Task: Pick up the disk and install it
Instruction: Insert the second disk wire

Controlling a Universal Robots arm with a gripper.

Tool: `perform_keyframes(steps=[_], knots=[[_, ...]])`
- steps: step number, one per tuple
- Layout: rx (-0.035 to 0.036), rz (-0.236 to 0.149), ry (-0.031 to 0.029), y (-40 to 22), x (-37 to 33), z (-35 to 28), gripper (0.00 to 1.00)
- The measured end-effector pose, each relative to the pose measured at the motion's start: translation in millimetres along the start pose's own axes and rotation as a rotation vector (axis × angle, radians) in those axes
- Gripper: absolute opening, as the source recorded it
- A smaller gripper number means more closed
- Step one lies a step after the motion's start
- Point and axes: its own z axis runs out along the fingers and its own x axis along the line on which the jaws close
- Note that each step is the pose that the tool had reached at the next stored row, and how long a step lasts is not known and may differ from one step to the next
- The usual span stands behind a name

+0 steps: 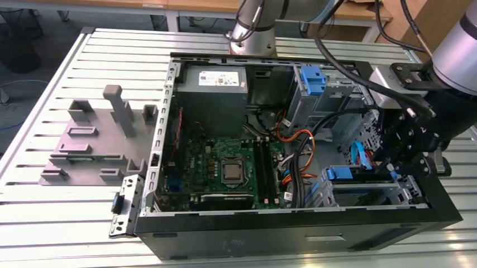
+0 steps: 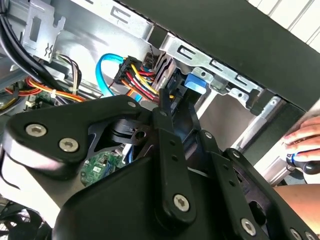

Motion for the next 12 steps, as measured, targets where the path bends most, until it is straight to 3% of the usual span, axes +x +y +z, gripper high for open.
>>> perform_keyframes(steps=[6,12], knots=[[0.0,0.0,0.0,-0.4,0.1,-11.5,0.3],[0.0,0.0,0.0001,-0.4,0.1,-12.1,0.3]])
